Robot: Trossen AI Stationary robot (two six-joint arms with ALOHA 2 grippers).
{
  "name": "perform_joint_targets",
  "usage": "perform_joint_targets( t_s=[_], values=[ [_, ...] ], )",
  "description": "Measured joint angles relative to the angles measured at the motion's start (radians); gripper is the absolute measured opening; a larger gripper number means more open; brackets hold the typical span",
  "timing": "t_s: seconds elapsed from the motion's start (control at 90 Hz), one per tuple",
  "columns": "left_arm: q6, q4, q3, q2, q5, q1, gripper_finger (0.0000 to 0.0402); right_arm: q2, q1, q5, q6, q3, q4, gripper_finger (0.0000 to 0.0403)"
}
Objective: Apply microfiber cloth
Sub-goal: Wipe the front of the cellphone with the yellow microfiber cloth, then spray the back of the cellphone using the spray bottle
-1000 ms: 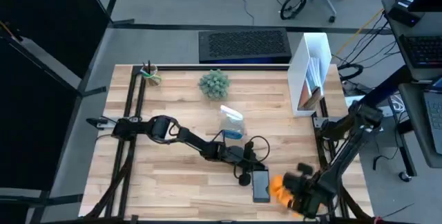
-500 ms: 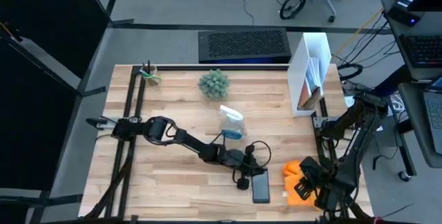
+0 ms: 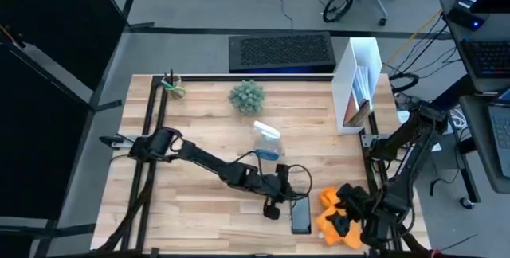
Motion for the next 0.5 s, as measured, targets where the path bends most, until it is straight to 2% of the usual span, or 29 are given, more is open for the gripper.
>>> perform_joint_targets(
  t_s=[0.111,0.233,0.267,0.344,0.5],
  values=[
    [-0.002,-0.087,-0.001,-0.001,-0.014,-0.021,0.0015,-0.019,-0.011,-0.149,0.008,0.0,-0.109,0.0266],
    [-0.041,-0.143,0.0,-0.001,-0.017,-0.046,0.0015,-0.048,-0.005,-0.317,0.112,0.001,-0.311,0.0263],
    [-0.057,-0.157,0.0,0.0,-0.019,-0.049,0.0015,-0.055,0.001,-0.333,0.142,0.001,-0.357,0.0263],
    [-0.081,-0.161,0.0,0.004,-0.023,-0.054,0.0015,-0.076,0.011,-0.277,0.188,0.001,-0.379,0.0263],
    [-0.11,-0.157,0.0,0.003,-0.027,-0.067,0.0015,-0.114,-0.004,-0.064,0.106,0.001,-0.209,0.0263]
  ],
)
